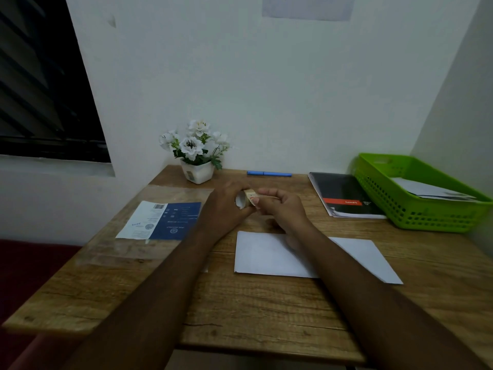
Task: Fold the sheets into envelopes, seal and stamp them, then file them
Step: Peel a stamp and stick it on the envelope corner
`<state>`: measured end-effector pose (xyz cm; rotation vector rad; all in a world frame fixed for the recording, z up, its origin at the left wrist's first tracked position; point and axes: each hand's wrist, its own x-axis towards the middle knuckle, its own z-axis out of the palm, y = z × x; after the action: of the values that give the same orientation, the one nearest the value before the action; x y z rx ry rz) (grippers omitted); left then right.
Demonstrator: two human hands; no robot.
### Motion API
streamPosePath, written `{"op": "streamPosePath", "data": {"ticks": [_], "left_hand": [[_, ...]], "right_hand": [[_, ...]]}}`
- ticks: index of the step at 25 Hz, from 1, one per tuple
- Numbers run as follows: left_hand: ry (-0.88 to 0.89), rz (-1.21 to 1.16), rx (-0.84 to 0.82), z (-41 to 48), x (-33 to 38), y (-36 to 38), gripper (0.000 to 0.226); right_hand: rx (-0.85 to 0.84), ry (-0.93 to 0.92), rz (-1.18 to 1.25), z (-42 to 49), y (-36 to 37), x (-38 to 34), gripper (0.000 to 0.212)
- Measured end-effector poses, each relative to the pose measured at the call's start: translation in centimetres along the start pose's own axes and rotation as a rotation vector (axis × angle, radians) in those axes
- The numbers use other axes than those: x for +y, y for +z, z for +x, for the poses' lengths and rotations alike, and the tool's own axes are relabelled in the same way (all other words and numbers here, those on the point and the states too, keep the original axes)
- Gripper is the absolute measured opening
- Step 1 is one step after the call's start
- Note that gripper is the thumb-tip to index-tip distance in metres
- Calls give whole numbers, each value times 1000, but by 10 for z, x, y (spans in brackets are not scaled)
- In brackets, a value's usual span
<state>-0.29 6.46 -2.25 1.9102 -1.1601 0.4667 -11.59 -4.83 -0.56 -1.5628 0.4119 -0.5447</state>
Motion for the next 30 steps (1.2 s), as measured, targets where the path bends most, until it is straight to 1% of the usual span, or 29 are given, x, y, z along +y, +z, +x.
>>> {"op": "streamPosePath", "data": {"ticks": [4,7,9,13,17,20,25,27,30], "left_hand": [[-32,81,15,-2,-6,-1,53],[-131,104,32,0,-10,-1,62],[-159,122,54,1,-12,0,61],[-129,155,52,4,-19,1,49],[-163,120,32,12,-22,3,56],[-174,157,-27,28,-26,1,62],[-196,246,-138,52,-44,8,52],[-211,260,-170,58,-51,16,49],[-183,328,-196,62,-56,23,44]], "right_hand": [[12,-34,34,4,-6,-2,19],[46,-25,32,5,-10,-1,14],[52,-8,42,5,-12,-1,10],[67,22,96,6,-14,-3,6],[68,19,117,9,-16,-3,11],[64,15,90,10,-17,-2,10],[68,27,73,14,-18,-1,11],[63,30,84,16,-18,-1,15],[56,32,83,21,-20,0,19]]}}
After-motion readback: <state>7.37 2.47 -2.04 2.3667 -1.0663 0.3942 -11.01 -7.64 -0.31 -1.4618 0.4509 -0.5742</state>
